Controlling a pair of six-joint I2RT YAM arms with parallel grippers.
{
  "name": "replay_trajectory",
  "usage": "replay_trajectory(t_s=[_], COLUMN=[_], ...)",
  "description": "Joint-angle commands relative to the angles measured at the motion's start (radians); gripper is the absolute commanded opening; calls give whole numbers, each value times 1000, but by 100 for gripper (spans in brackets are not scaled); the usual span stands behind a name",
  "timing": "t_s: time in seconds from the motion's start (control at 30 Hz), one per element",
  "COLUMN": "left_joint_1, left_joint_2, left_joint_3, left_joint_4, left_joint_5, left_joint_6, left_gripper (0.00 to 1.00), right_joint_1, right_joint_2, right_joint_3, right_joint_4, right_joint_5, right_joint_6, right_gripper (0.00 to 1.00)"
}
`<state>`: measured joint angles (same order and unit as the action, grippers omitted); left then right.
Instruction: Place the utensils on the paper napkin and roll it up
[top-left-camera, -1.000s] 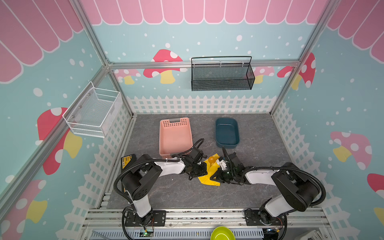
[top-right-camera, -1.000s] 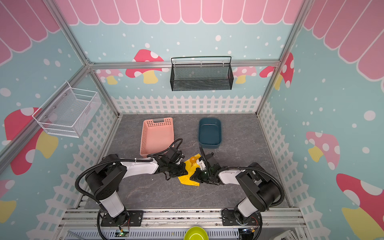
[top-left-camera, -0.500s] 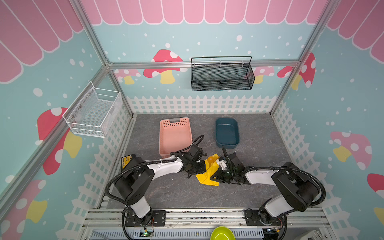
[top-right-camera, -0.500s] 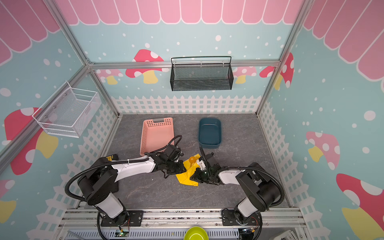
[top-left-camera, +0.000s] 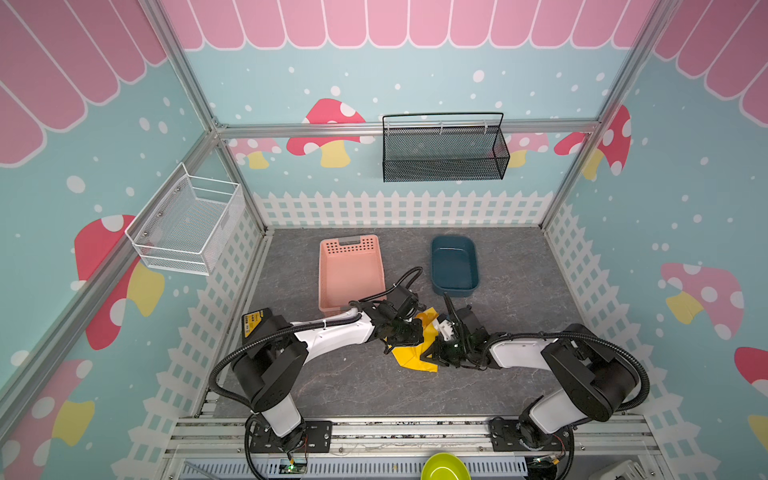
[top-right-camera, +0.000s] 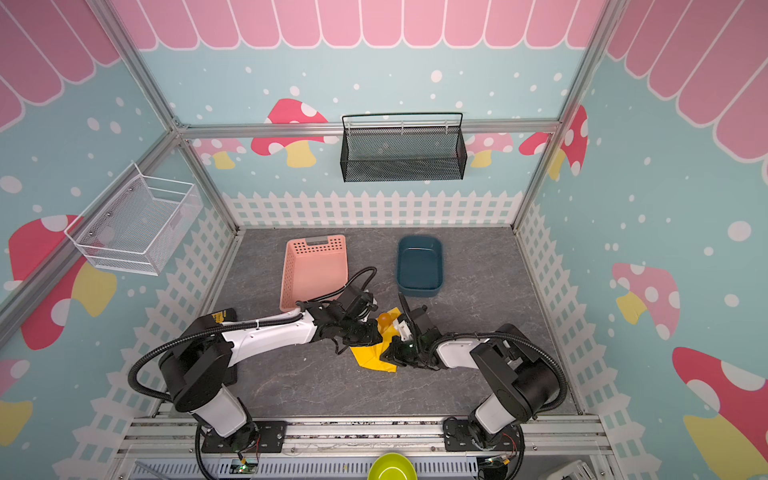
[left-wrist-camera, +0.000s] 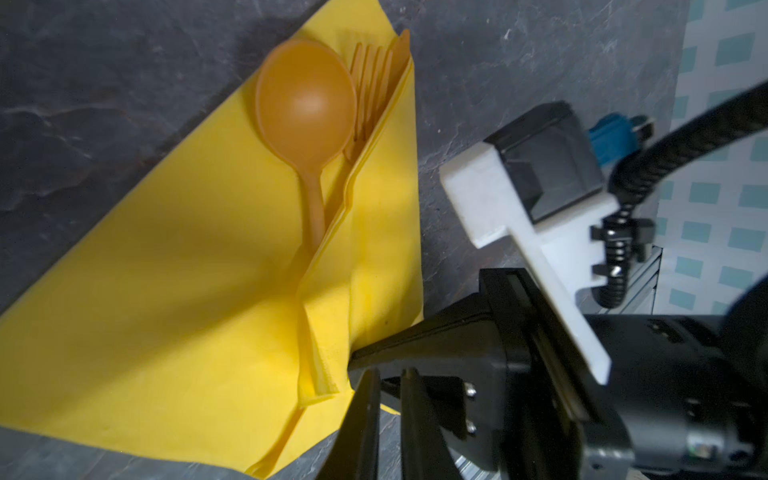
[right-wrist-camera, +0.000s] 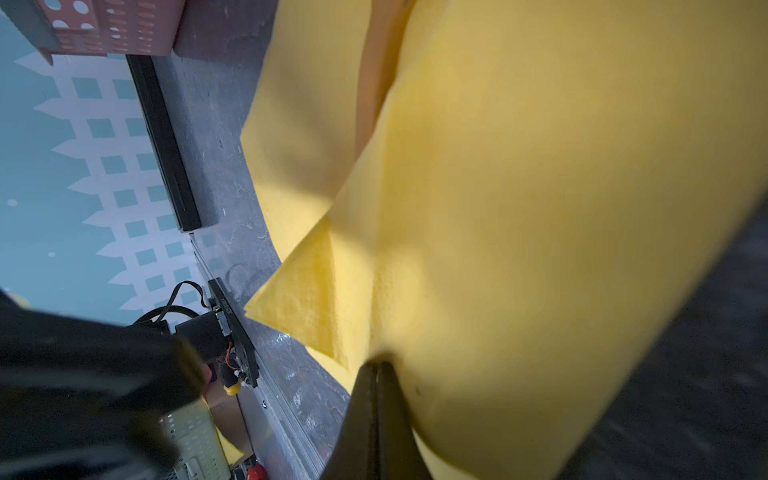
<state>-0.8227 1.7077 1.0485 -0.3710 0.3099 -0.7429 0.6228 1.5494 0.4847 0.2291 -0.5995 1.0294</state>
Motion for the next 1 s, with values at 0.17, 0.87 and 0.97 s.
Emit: replay_trajectory(t_s=[0.17, 0.87, 0.97], left_joint_1=[0, 7, 7], left_joint_2=[65, 135, 135], left_joint_3=[-10, -34, -37], left_joint_4=[-21, -4, 3], left_joint_5=[-45, -43, -40], left_joint_6=[30, 29, 24], left_gripper=[12, 10, 9], right_joint_1=[8, -7, -33], right_joint_2=[11, -145, -180], right_joint_3=[1, 23, 7], right_joint_4=[-2, -88, -111], right_joint_5=[1, 90, 123], right_joint_6=[6, 9, 12], right_gripper=[3, 6, 5])
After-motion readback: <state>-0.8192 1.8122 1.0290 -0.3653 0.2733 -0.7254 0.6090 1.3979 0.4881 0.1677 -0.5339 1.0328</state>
